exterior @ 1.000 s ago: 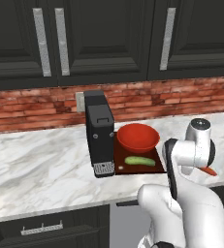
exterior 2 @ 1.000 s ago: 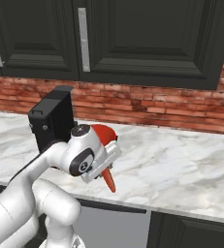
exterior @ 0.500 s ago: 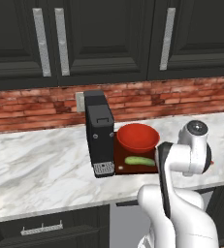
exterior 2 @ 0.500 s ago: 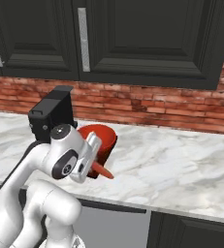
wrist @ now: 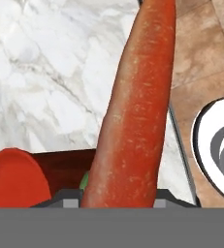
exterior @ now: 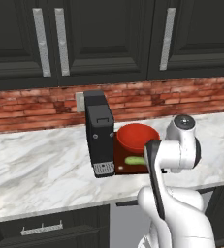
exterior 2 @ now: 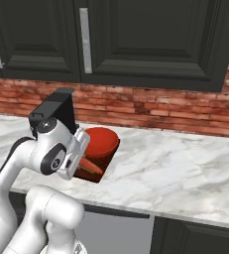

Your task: Place the two vegetables and bowl onto the tray for setting up a vegetable dip station.

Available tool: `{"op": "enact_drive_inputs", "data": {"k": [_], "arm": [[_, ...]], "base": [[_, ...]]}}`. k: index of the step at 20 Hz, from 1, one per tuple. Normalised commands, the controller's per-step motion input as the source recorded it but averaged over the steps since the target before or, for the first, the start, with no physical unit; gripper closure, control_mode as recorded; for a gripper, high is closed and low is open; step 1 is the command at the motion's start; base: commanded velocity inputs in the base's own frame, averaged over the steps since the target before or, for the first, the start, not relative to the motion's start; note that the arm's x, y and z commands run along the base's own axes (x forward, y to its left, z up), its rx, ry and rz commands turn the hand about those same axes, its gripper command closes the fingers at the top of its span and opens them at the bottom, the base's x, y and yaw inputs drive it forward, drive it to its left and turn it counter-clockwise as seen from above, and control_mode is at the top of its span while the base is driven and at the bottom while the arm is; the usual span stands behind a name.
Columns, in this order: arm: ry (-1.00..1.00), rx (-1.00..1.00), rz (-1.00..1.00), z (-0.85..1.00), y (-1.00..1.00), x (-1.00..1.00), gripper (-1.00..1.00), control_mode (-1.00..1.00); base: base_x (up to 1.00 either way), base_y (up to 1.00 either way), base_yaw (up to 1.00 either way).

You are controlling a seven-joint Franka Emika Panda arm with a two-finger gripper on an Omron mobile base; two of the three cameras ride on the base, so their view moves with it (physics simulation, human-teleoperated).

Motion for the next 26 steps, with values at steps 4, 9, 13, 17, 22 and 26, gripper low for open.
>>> {"op": "enact_drive_inputs", "data": {"k": [4, 9, 13, 17, 22, 26], "arm": [[-0.03, 0.00, -0.06, 0.00, 0.69, 0.00, 1.00, -1.00], [-0.02, 0.00, -0.02, -0.13, 0.64, 0.00, 1.00, -1.00], [-0.03, 0.01, 0.00, -0.16, 0.51, 0.00, 1.00, -1.00], [0.00, 0.00, 0.15, -0.23, 0.04, 0.34, 1.00, -1.00], [-0.02, 0.00, 0.10, -0.23, -0.20, 0.32, 1.00, -1.00], [-0.01, 0.02, 0.03, -0.34, -0.07, 0.27, 1.00, -1.00]], "base": [[0.00, 0.00, 0.00], [0.00, 0.00, 0.00], [0.00, 0.00, 0.00], [0.00, 0.00, 0.00], [0.00, 0.00, 0.00], [0.00, 0.00, 0.00]]}}
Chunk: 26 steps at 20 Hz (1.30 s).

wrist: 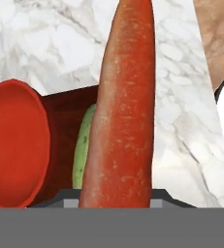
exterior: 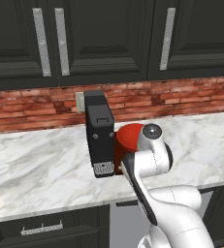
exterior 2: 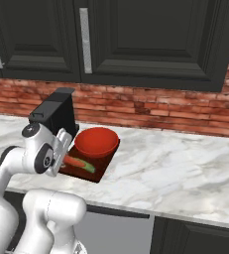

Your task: Place the two vegetables and bowl onto the tray for setting up a vegetable dip station.

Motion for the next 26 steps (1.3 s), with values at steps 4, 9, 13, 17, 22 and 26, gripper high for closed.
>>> {"op": "enact_drive_inputs", "data": {"k": [4, 9, 13, 17, 22, 26], "arm": [[-0.03, 0.02, 0.00, -0.38, 0.00, 0.21, 1.00, -1.00], [-0.01, 0.01, 0.00, -0.35, 0.00, 0.27, 1.00, -1.00], [-0.01, 0.03, 0.00, -0.44, -0.02, 0.20, 1.00, -1.00], [-0.04, 0.04, 0.01, -0.41, -0.02, 0.19, 1.00, -1.00], [-0.04, 0.03, 0.02, -0.40, -0.02, 0.18, 1.00, -1.00], [-0.01, 0.04, 0.02, -0.41, -0.04, 0.09, 1.00, -1.00]], "base": [[0.00, 0.00, 0.00], [0.00, 0.00, 0.00], [0.00, 0.00, 0.00], [0.00, 0.00, 0.00], [0.00, 0.00, 0.00], [0.00, 0.00, 0.00]]}}
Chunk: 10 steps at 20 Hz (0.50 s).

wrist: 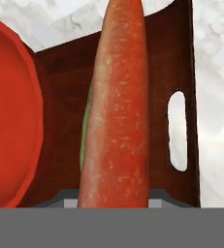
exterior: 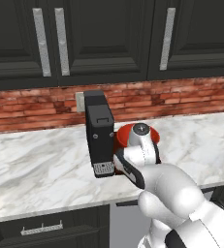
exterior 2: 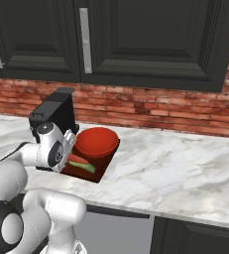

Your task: Place the two vegetables and bowl onto the tray for setting up a vegetable dip station.

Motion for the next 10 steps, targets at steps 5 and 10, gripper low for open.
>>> {"op": "enact_drive_inputs", "data": {"k": [5, 10], "arm": [[0.00, 0.07, 0.00, -0.26, 0.00, 0.00, 1.00, -1.00], [0.00, 0.07, 0.00, -0.20, 0.00, 0.00, -1.00, -1.00]], "base": [[0.00, 0.00, 0.00], [0.00, 0.00, 0.00]]}}
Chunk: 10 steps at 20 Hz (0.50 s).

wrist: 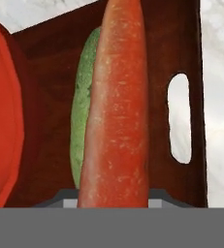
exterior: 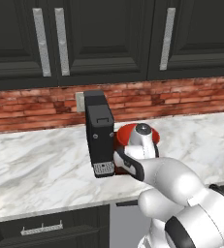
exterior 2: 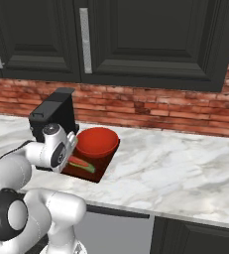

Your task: Place the two vegetables and bowl onto the tray for setting up a vegetable dip station.

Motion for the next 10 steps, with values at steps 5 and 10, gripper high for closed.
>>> {"op": "enact_drive_inputs", "data": {"k": [5, 10], "arm": [[0.00, 0.07, 0.02, -0.17, 0.00, 0.00, -1.00, -1.00], [-0.06, 0.07, 0.08, -0.15, -0.03, 0.00, -1.00, -1.00]], "base": [[0.00, 0.00, 0.00], [0.00, 0.00, 0.00]]}}
